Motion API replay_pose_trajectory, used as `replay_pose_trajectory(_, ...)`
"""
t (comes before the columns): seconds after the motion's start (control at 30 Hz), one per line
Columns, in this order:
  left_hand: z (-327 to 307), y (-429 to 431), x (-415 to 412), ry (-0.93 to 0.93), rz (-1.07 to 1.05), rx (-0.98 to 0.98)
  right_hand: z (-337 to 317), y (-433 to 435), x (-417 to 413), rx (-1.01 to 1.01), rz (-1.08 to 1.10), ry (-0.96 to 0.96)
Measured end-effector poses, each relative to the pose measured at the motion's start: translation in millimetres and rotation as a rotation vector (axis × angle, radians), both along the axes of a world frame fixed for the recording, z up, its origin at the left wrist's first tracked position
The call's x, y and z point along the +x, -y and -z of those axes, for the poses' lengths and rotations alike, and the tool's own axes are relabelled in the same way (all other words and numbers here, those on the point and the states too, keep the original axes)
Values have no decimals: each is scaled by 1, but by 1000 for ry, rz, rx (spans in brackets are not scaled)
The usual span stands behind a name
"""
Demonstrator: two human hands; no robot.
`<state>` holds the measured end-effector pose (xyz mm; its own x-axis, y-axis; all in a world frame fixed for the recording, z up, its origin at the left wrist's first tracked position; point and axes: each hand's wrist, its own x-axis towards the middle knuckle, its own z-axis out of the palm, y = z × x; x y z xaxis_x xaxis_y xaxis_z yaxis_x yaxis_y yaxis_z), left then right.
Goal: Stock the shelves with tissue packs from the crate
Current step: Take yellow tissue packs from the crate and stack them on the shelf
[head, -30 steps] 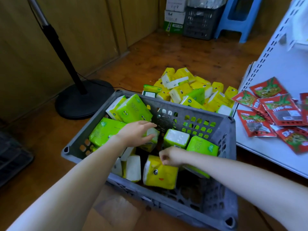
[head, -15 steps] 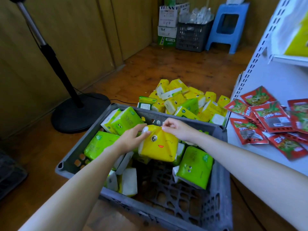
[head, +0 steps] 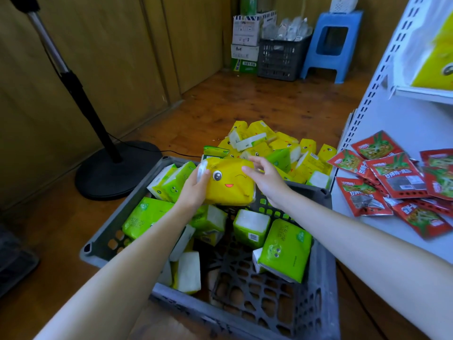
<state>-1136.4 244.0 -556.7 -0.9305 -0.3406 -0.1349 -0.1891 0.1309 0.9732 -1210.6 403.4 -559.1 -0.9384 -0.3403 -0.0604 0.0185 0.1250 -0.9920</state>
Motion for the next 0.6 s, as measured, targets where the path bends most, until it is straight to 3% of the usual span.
replay_pose_trajectory(0.2, 5, 3, -5, 48, -68, 105, 4, 10, 0, -58, 37, 80)
replay_pose_trajectory(0.37, 5, 3, -9, 48, -90, 124, -6, 6, 7, -84, 72, 37)
replay_pose_trajectory(0.6, 5, 3, -13, -23, -191, 61, -10, 10, 12, -133, 95, 0)
